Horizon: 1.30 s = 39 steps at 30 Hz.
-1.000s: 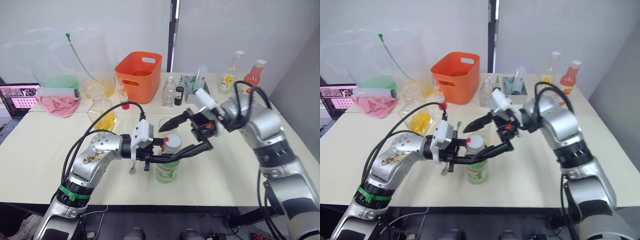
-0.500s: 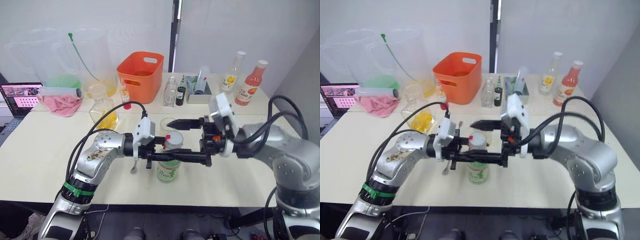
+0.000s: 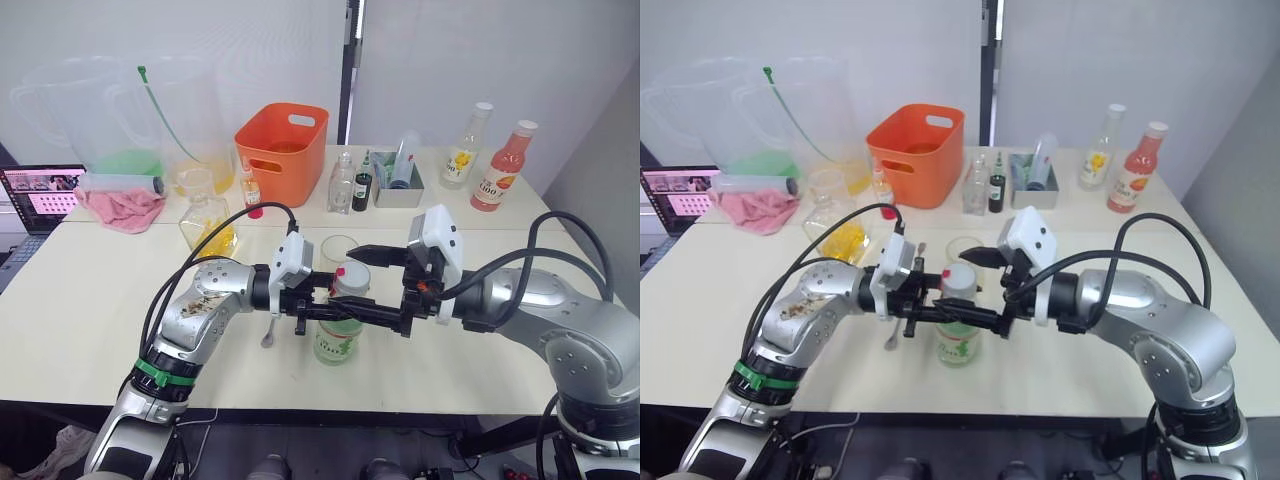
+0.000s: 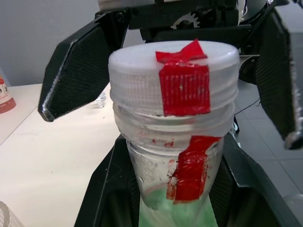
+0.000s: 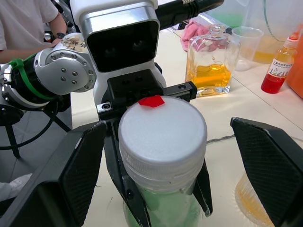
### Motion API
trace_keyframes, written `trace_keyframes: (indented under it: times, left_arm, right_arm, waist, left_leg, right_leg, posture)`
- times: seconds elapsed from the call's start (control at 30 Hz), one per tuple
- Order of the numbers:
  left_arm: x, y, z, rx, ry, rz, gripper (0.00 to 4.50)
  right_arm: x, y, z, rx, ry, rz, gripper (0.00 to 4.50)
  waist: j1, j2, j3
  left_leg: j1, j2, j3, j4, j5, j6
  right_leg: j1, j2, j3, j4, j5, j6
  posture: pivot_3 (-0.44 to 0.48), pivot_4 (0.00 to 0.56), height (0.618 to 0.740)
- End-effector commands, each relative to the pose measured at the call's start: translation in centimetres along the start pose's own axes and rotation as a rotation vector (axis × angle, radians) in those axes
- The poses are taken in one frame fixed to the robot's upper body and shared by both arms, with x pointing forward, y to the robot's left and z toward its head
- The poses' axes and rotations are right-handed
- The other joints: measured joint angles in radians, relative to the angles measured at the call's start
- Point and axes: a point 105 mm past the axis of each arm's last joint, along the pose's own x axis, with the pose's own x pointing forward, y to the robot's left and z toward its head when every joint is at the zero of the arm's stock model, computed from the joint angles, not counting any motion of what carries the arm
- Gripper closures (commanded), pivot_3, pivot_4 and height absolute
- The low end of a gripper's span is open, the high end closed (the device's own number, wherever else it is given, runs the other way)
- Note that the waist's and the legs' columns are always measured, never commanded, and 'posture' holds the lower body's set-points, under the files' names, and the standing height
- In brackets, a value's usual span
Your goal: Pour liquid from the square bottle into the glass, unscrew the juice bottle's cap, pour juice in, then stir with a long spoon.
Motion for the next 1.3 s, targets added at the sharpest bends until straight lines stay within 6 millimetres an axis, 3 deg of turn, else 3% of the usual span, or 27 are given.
trace_keyframes:
  times: [0.03, 0.2, 0.47, 0.83, 1.0, 1.3]
  left_arm:
    - [0.3, 0.2, -1.2, -0.011, 0.056, 0.017, 3.08]
    - [-0.1, 0.2, -1.3, -0.006, 0.067, 0.036, 3.08]
    - [-0.6, 0.2, -1.3, -0.006, 0.078, 0.068, 3.08]
    - [-1.4, 0.0, -1.2, 0.004, 0.101, 0.121, 3.08]
    - [-1.6, -0.2, -1.2, -0.001, 0.105, 0.135, 3.08]
    - [-1.3, -0.3, -1.4, -0.008, 0.099, 0.135, 3.08]
  right_arm:
    - [-0.1, 0.5, 0.9, -0.031, -0.054, 0.033, 1.15]
    - [-0.1, 0.9, 0.8, -0.029, -0.056, 0.106, 2.75]
    - [0.4, -0.5, -0.9, -0.134, 0.075, 0.279, 2.77]
    - [2.5, -3.2, 0.0, -0.303, 0.124, 0.544, 2.77]
    - [2.7, -3.8, 0.9, -0.305, 0.084, 0.551, 2.77]
    - [1.7, -3.5, 4.8, -0.288, -0.027, 0.524, 2.77]
  waist:
    - [0.000, 0.000, 0.000]
    - [0.000, 0.000, 0.000]
    - [-0.007, 0.000, 0.000]
    - [-0.017, 0.000, 0.000]
    - [-0.019, 0.000, 0.000]
    - [-0.019, 0.000, 0.000]
  left_leg:
    - [0.000, 0.000, 0.000, 0.000, 0.000, 0.000]
    - [0.000, 0.000, 0.000, 0.000, 0.000, 0.000]
    - [0.002, 0.000, 0.000, 0.000, 0.000, 0.000]
    - [0.005, 0.001, 0.001, 0.000, 0.000, 0.000]
    - [0.006, 0.002, 0.001, 0.000, 0.000, 0.000]
    - [0.005, 0.002, 0.001, 0.000, 0.000, 0.000]
  right_leg:
    - [0.000, 0.000, 0.000, 0.000, 0.000, 0.000]
    - [0.000, 0.000, 0.000, 0.000, 0.000, 0.000]
    - [0.001, 0.001, 0.000, 0.000, 0.000, 0.000]
    - [0.002, 0.001, 0.001, 0.001, 0.000, 0.000]
    - [0.002, 0.001, 0.001, 0.003, 0.000, 0.000]
    - [0.001, 0.001, 0.001, 0.003, 0.000, -0.001]
  posture:
    - [0.000, 0.150, 0.740]
    - [0.000, 0.150, 0.740]
    - [0.000, 0.150, 0.740]
    - [0.000, 0.150, 0.740]
    - [0.000, 0.150, 0.740]
    - [0.000, 0.150, 0.740]
